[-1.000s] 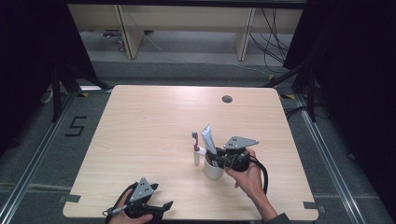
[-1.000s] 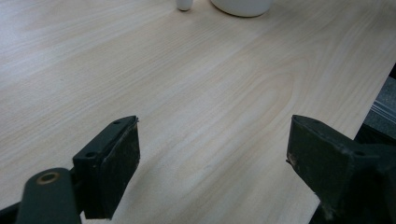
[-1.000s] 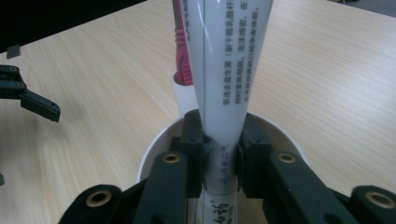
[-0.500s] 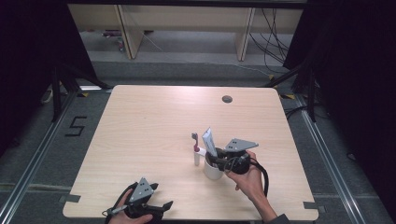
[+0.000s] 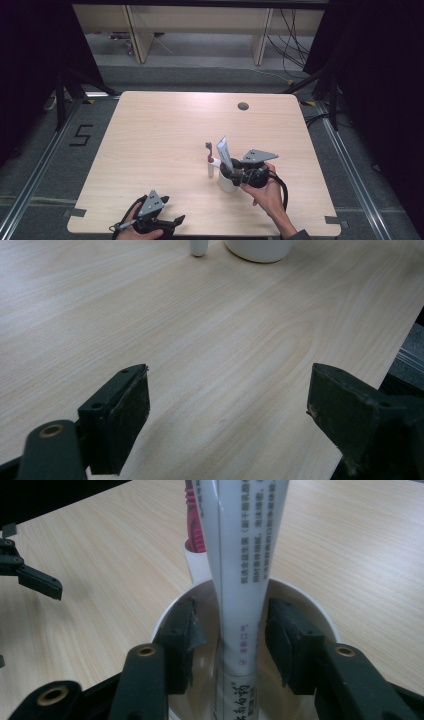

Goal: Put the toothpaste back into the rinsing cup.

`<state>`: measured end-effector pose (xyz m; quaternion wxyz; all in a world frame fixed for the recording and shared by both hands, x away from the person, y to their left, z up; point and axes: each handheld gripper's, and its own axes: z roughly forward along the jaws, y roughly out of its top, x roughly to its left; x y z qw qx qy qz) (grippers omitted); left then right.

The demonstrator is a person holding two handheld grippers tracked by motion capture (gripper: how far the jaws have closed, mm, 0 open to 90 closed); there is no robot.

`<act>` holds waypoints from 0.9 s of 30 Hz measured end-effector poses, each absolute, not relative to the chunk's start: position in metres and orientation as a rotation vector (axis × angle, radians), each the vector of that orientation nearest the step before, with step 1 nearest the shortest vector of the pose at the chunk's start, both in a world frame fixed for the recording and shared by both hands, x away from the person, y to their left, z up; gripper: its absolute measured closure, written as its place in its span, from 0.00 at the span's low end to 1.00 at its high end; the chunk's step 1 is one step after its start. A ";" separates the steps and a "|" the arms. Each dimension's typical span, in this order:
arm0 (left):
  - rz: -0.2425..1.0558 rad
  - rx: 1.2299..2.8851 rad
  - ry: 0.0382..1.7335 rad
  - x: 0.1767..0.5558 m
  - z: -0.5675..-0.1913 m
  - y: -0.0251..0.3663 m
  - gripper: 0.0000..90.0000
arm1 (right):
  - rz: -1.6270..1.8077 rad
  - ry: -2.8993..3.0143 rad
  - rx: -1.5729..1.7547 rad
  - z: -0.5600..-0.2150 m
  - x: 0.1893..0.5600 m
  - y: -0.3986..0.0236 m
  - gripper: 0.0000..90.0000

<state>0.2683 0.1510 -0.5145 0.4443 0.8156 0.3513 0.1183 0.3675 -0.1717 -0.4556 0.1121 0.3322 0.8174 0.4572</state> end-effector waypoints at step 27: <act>0.299 2.018 0.873 0.268 -0.513 0.152 0.18 | 1.474 2.332 1.012 -0.436 0.356 -0.205 0.41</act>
